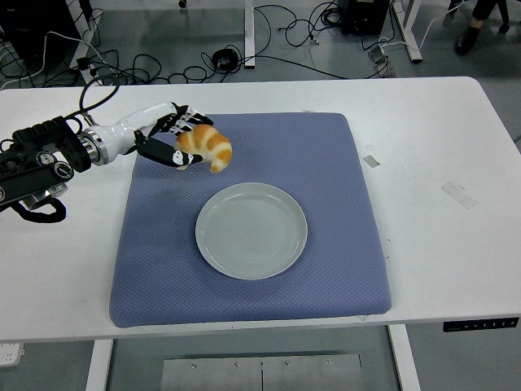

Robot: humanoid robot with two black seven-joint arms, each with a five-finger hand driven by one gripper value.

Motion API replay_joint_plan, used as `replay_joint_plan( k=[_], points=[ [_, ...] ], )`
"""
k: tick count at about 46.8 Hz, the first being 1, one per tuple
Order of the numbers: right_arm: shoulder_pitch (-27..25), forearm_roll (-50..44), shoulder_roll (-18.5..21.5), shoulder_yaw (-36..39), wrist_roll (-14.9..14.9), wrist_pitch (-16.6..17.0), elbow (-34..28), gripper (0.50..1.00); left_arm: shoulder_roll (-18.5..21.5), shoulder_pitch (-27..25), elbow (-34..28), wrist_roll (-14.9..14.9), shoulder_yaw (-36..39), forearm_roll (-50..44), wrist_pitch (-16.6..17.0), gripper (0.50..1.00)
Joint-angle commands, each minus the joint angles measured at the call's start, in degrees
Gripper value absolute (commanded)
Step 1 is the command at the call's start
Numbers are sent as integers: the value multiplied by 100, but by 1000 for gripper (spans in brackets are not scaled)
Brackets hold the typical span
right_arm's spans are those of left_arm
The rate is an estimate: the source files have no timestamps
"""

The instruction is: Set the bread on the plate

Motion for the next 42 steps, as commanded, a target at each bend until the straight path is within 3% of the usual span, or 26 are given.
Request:
replay_joint_plan(
  k=[1,22,42],
  points=[
    [0,0,0,0,2,0,10,1000,2,-26,-198,11,5,11,9,711],
    [0,0,0,0,2,0,1,1000,-7,-26,-980,2,5,117,-9,724],
    [0,0,0,0,2,0,1,1000,-297,360,-1007,11,110,222,0,730]
  ],
)
